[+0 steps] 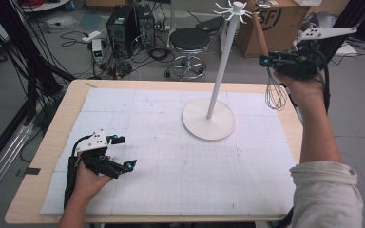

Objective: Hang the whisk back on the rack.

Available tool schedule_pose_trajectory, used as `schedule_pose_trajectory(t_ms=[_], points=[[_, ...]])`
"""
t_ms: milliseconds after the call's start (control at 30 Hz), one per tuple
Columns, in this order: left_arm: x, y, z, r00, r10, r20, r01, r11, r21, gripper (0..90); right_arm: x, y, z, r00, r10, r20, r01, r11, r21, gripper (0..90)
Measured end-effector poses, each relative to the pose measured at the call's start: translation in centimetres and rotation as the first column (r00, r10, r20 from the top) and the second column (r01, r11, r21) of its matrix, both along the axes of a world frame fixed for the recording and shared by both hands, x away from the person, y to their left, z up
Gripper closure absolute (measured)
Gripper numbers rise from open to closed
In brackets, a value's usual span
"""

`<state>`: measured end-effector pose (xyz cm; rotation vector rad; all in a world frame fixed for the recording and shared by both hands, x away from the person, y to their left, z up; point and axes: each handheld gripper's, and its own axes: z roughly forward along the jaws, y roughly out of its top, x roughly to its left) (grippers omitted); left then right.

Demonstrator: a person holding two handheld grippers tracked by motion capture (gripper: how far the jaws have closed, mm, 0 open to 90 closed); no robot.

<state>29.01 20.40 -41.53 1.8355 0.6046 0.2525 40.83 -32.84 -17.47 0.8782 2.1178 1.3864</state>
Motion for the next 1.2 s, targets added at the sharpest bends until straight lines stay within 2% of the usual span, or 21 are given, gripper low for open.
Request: schedule_pose_trajectory(t_ms=[200, 367, 533, 833, 967, 1200], points=[[0.0, 0.1, 0.0, 1.0, 0.003, 0.001, -0.003, 1.0, 0.001, 1.6, 0.6, 0.6, -0.4, 0.9998, -0.007, -0.018, 0.007, 1.0, -0.002, 70.8], [0.0, 0.0, 0.0, 1.0, -0.003, 0.001, 0.003, 1.0, 0.001, 1.6, 1.0, 1.8, -0.8, 0.9995, -0.02, -0.023, 0.019, 0.999, -0.043, 70.9], [0.0, 0.0, 0.0, 1.0, -0.001, 0.0, 0.001, 1.0, -0.001, 1.6, 1.3, 2.7, -1.0, 0.9989, -0.03, -0.035, 0.028, 0.998, -0.048, 70.7], [0.0, 0.0, 0.0, 1.0, -0.002, 0.0, 0.002, 1.0, -0.003, 1.6, 1.9, 4.5, -1.2, 0.999, -0.019, -0.04, 0.016, 0.997, -0.073, 68.6], [0.0, 0.1, 0.0, 1.0, -0.003, 0.003, 0.003, 1.0, 0.002, 1.6, 1.7, 4.9, -1.2, 0.9995, -0.002, -0.032, -0.001, 0.995, -0.096, 66.1], [0.0, 0.1, 0.0, 1.0, -0.003, 0.0, 0.003, 1.0, 0.002, 1.6, 1.0, 4.7, -1.3, 0.9994, 0.021, -0.027, -0.023, 0.994, -0.104, 49.6]])
